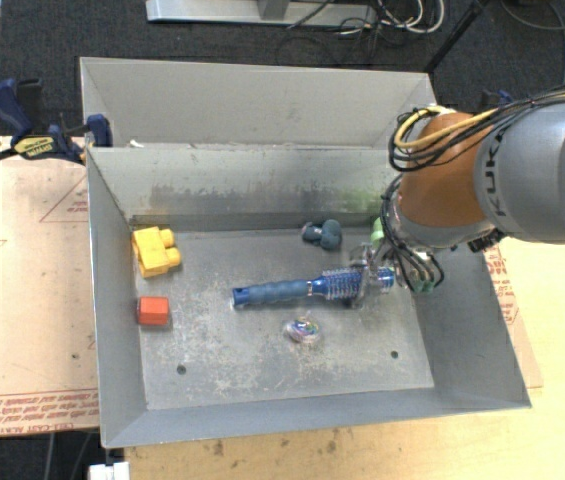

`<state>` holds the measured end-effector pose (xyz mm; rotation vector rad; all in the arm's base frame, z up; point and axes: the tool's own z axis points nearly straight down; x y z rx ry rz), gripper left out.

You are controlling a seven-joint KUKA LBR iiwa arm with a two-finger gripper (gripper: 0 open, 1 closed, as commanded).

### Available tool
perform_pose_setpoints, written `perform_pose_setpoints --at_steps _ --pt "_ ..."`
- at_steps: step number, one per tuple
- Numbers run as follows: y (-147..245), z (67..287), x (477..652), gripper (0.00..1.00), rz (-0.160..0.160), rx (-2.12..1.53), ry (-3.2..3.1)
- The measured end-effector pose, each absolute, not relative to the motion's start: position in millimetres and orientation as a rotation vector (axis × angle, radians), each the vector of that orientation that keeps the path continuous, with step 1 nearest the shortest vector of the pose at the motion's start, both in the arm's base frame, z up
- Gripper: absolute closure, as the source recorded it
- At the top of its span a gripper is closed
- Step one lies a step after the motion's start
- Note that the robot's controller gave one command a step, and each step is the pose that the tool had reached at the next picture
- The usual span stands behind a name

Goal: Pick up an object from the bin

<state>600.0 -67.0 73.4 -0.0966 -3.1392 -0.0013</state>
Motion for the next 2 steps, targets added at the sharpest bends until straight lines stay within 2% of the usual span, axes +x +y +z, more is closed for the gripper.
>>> perform_pose_setpoints --at_steps 1,2 --pt "-69.7 188.8 607.8 1.0 0.002 -0.067 -3.15" --pt "-70.0 279.1 626.6 1.0 0.002 0.301 -3.136"
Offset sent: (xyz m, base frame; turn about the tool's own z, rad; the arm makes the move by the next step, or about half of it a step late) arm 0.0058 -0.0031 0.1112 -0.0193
